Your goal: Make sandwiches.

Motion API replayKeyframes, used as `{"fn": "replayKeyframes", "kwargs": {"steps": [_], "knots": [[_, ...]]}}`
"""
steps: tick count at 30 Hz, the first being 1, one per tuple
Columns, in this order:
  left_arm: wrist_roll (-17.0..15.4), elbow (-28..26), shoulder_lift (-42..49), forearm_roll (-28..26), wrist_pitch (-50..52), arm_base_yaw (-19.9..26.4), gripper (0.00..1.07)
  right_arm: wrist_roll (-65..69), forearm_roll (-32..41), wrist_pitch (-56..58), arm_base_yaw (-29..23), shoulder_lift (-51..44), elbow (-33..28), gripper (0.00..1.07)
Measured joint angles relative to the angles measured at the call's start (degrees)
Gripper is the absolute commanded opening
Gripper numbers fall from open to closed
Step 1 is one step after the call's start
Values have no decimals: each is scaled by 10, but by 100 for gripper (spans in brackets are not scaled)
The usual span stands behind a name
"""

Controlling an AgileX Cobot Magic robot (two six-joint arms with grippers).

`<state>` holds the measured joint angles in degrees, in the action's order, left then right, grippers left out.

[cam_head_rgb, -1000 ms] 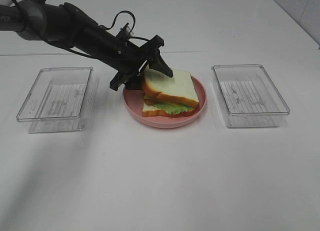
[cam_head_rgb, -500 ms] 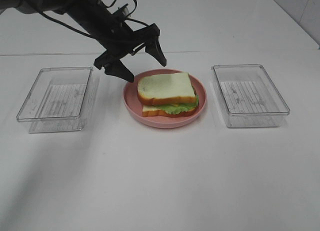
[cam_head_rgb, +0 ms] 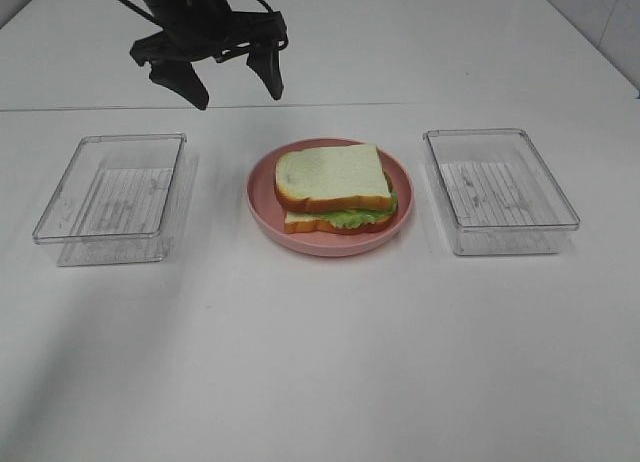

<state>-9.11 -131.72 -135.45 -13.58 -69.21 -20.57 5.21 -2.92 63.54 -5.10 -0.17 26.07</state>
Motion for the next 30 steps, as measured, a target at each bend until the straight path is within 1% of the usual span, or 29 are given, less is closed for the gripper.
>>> {"fn": "replayKeyframes", "kwargs": {"steps": [1, 4, 6, 7, 8, 9, 10, 11, 12, 13, 14, 15, 16, 17, 18, 19, 20, 21, 22, 23, 24, 26, 27, 29, 30], "knots": [[-1, -1, 8, 13, -1, 1, 88, 0, 0, 0, 0, 0, 0, 96], [-1, -1, 13, 23, -1, 1, 88, 0, 0, 0, 0, 0, 0, 96], [-2, -1, 32, 77, -2, 5, 88, 0, 0, 0, 0, 0, 0, 96], [-2, -1, 32, 77, -2, 5, 88, 0, 0, 0, 0, 0, 0, 96], [-2, 0, 37, 90, -2, 10, 88, 0, 0, 0, 0, 0, 0, 96], [2, 4, 49, 114, -2, 22, 87, 0, 0, 0, 0, 0, 0, 96], [2, 4, 49, 114, -2, 22, 87, 0, 0, 0, 0, 0, 0, 96], [7, 10, 56, 125, -2, 32, 87, 0, 0, 0, 0, 0, 0, 96], [13, 29, 65, 136, -2, 52, 87, 0, 0, 0, 0, 0, 0, 96], [13, 29, 65, 136, -2, 52, 87, 0, 0, 0, 0, 0, 0, 96], [18, 53, 78, 144, -2, 77, 87, 0, 0, 0, 0, 0, 0, 96], [18, 53, 78, 144, -2, 77, 87, 0, 0, 0, 0, 0, 0, 96], [21, 68, 86, 144, -2, 92, 87, 0, 0, 0, 0, 0, 0, 96], [29, 93, 100, 146, -2, 125, 87, 0, 0, 0, 0, 0, 0, 96], [29, 93, 100, 146, -2, 125, 87, 0, 0, 0, 0, 0, 0, 96], [36, 107, 108, 146, -2, 141, 87, 0, 0, 0, 0, 0, 0, 96], [47, 126, 121, 147, -3, 170, 87, 0, 0, 0, 0, 0, 0, 96], [47, 126, 121, 147, -3, 170, 87, 0, 0, 0, 0, 0, 0, 96], [52, 133, 127, 147, -3, 182, 87, 0, 0, 0, 0, 0, 0, 96], [58, 142, 142, 143, -3, 209, 87, 0, 0, 0, 0, 0, 0, 96], [58, 142, 142, 143, -3, 209, 87, 0, 0, 0, 0, 0, 0, 96], [69, 148, 162, 128, -3, 238, 87, 0, 0, 0, 0, 0, 0, 96], [69, 148, 162, 128, -3, 238, 87, 0, 0, 0, 0, 0, 0, 96], [83, 166, 189, 116, -3, 253, 87, 0, 0, 0, 0, 0, 0, 96], [83, 166, 189, 116, -3, 253, 87, 0, 0, 0, 0, 0, 0, 96]]}}
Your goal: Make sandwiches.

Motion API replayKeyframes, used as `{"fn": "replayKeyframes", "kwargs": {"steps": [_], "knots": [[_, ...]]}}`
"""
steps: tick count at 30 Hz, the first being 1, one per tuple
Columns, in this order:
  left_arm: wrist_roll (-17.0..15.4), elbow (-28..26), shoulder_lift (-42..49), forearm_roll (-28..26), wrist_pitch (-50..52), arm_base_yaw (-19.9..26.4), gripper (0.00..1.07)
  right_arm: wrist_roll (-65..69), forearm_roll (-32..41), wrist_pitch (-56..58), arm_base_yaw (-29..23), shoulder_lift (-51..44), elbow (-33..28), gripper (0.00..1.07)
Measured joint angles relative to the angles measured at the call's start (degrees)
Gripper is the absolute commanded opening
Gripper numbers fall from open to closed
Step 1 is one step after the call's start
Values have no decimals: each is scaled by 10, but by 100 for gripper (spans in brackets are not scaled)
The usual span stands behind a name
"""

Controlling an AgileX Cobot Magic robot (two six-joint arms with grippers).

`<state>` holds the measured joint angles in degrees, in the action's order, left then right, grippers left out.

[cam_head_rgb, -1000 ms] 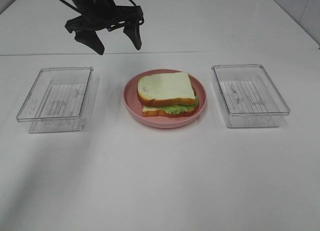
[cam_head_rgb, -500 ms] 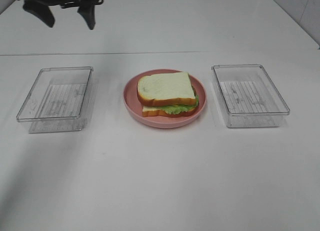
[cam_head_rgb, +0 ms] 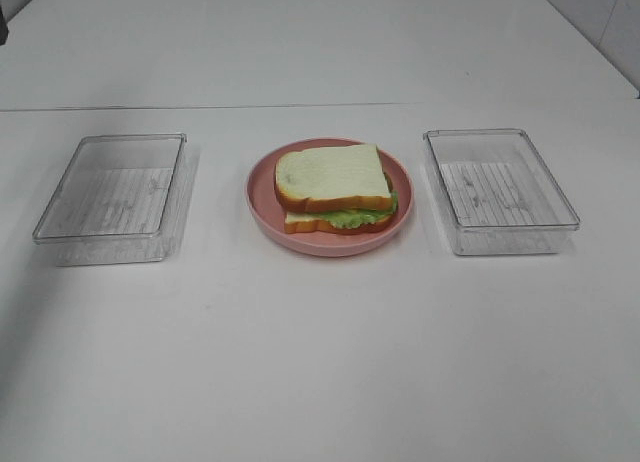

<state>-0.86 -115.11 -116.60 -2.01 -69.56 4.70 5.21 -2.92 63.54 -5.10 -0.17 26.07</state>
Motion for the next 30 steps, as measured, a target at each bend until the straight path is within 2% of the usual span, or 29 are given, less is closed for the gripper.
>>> {"fn": "replayKeyframes", "kwargs": {"steps": [6, 8, 9, 10, 11, 12, 13, 15, 16, 18, 21, 23, 24, 26, 29, 30], "knots": [[14, 59, 75, -2, 0, 2, 87, 0, 0, 0, 0, 0, 0, 96], [16, 103, 122, -2, 0, 2, 87, 0, 0, 0, 0, 0, 0, 96], [16, 103, 122, -2, 0, 2, 87, 0, 0, 0, 0, 0, 0, 96], [19, 135, 155, -2, 0, 2, 87, 0, 0, 0, 0, 0, 0, 96], [19, 135, 155, -2, 0, 2, 87, 0, 0, 0, 0, 0, 0, 96], [26, 171, 193, -5, 3, 2, 87, 0, 0, 0, 0, 0, 0, 96], [26, 171, 193, -5, 3, 2, 87, 0, 0, 0, 0, 0, 0, 96], [31, 234, 253, -10, 20, 2, 87, 0, 0, 0, 0, 0, 0, 96], [31, 234, 253, -10, 20, 2, 87, 0, 0, 0, 0, 0, 0, 96], [44, 321, 336, -11, 56, 2, 87, 0, 0, 0, 0, 0, 0, 96], [49, 345, 362, -11, 63, 2, 87, 0, 0, 0, 0, 0, 0, 96], [58, 411, 435, -12, 78, 2, 87, 0, 0, 0, 0, 0, 0, 96], [58, 411, 435, -12, 78, 2, 87, 0, 0, 0, 0, 0, 0, 96], [60, 504, 524, -12, 91, 2, 87, 0, 0, 0, 0, 0, 0, 96], [60, 528, 550, -12, 95, 2, 87, 0, 0, 0, 0, 0, 0, 96], [60, 572, 605, -13, 104, 2, 87, 0, 0, 0, 0, 0, 0, 96]]}}
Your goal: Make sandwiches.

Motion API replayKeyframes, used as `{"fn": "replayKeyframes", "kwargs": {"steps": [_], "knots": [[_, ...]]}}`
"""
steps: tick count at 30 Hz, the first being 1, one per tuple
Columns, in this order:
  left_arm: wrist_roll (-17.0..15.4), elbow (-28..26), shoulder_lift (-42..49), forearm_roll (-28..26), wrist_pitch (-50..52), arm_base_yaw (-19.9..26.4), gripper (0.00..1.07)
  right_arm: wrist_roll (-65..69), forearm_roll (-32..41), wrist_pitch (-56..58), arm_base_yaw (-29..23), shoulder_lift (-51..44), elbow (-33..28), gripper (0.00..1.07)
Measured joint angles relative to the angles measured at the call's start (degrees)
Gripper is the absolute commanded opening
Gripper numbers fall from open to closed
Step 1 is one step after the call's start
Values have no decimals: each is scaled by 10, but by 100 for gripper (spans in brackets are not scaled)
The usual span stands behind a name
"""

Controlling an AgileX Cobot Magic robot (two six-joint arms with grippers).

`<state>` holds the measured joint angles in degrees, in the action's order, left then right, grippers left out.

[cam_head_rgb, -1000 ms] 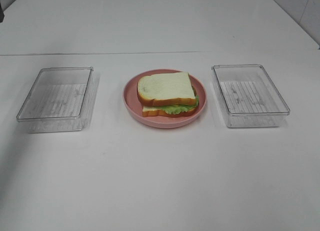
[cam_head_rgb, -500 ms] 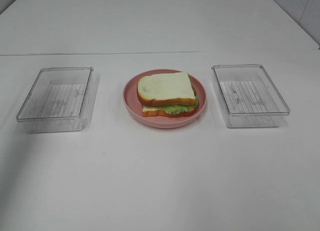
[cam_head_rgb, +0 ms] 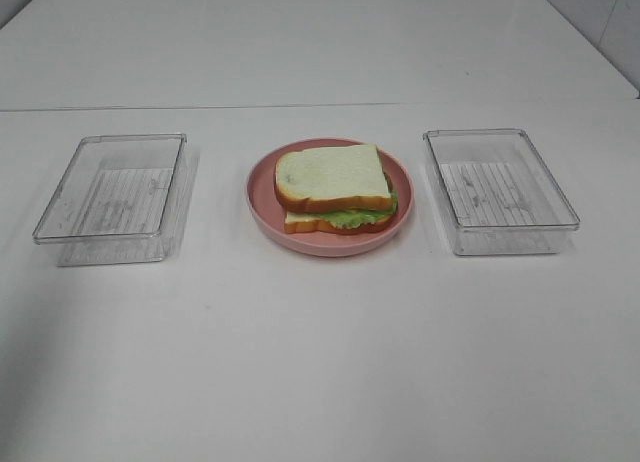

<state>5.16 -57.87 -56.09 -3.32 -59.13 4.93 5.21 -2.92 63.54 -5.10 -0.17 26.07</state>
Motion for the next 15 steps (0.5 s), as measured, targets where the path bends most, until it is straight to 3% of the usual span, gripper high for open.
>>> {"fn": "replayKeyframes", "kwargs": {"steps": [2, 5, 7, 15], "knots": [[0, 71, 80, -7, 18, 0, 87, 0, 0, 0, 0, 0, 0, 96], [0, 90, 103, -8, 24, 0, 87, 0, 0, 0, 0, 0, 0, 96], [2, 170, 217, -9, 49, 0, 87, 0, 0, 0, 0, 0, 0, 96], [2, 252, 390, -9, 36, 0, 87, 0, 0, 0, 0, 0, 0, 96]]}}
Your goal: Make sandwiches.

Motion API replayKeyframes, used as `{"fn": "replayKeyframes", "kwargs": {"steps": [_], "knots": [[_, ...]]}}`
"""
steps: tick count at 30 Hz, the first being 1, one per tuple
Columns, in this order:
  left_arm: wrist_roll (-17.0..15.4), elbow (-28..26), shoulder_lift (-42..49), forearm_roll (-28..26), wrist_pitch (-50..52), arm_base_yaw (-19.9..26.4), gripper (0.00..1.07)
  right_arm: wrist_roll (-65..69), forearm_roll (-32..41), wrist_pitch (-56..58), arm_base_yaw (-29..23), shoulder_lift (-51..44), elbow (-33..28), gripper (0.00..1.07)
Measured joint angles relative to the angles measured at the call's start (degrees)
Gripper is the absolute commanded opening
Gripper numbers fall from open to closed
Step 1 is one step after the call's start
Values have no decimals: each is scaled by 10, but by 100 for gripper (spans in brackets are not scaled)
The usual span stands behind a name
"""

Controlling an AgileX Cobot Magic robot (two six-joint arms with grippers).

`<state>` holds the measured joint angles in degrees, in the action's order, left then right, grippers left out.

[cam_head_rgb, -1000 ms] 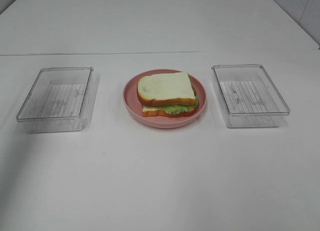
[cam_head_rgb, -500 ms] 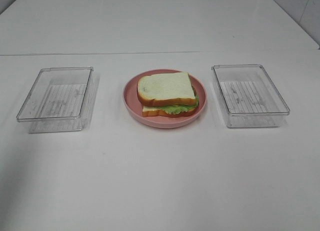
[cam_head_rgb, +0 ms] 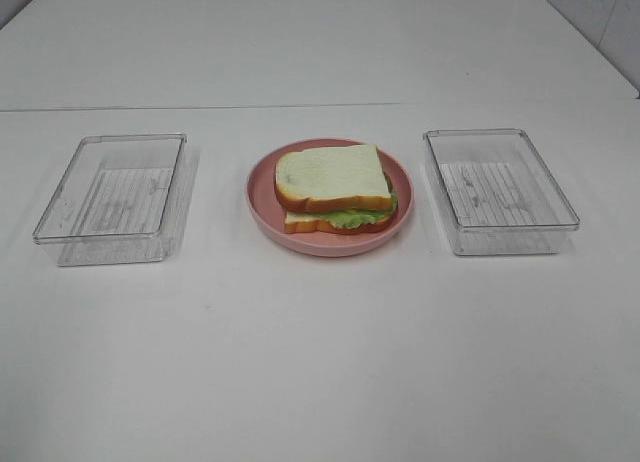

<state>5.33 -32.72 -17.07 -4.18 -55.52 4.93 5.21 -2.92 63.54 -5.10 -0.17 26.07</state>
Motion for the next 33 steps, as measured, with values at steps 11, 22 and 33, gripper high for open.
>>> {"fn": "replayKeyframes", "kwargs": {"steps": [11, 22, 33], "knots": [[12, 21, 173, -1, -65, 0, 87, 0, 0, 0, 0, 0, 0, 96], [7, 33, 175, 2, -68, 0, 87, 0, 0, 0, 0, 0, 0, 96], [1, 33, 175, 4, -65, -43, 87, 0, 0, 0, 0, 0, 0, 96]]}}
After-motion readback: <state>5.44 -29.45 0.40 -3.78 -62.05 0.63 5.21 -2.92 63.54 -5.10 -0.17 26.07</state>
